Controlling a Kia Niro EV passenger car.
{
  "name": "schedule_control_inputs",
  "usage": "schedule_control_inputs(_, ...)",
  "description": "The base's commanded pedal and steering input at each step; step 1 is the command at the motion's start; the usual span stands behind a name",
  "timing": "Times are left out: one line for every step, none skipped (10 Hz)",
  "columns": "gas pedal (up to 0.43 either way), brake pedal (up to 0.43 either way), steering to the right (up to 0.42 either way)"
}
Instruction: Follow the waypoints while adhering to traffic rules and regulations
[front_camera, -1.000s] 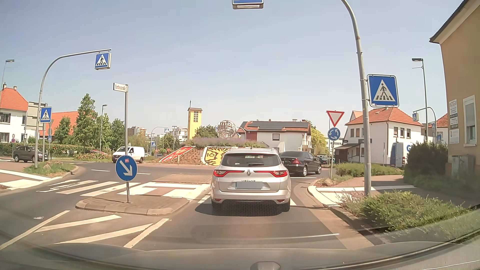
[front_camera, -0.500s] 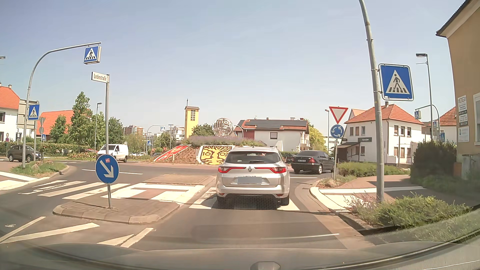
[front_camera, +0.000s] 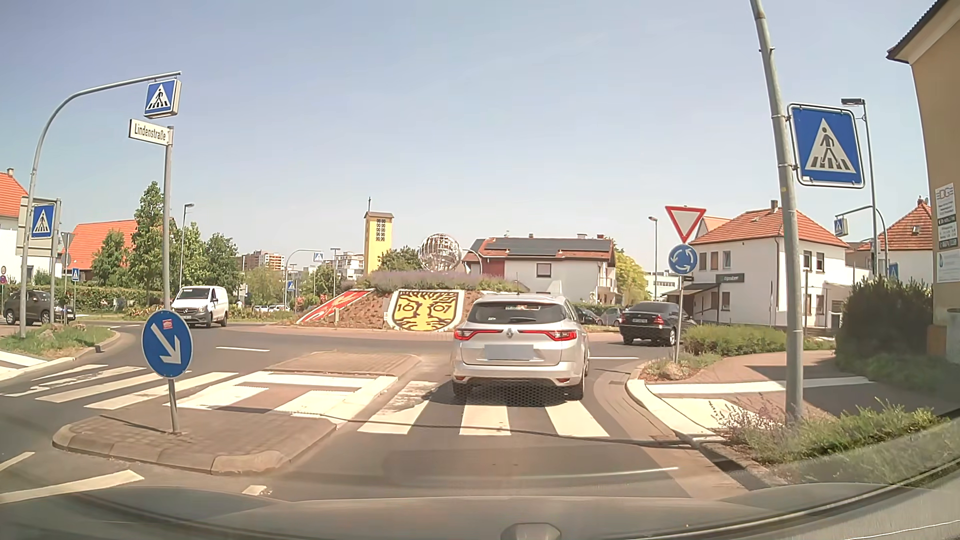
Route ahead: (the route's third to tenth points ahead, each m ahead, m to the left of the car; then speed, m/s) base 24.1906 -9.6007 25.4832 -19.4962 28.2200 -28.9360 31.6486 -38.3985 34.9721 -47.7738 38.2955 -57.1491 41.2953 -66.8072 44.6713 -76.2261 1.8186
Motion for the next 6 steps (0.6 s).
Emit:
schedule_control_inputs(0.0,0.073,0.026)
schedule_control_inputs(0.0,0.073,0.022)
schedule_control_inputs(0.0,0.073,0.019)
schedule_control_inputs(0.0,0.067,0.019)
schedule_control_inputs(0.0,0.073,0.018)
schedule_control_inputs(0.0,0.079,0.018)
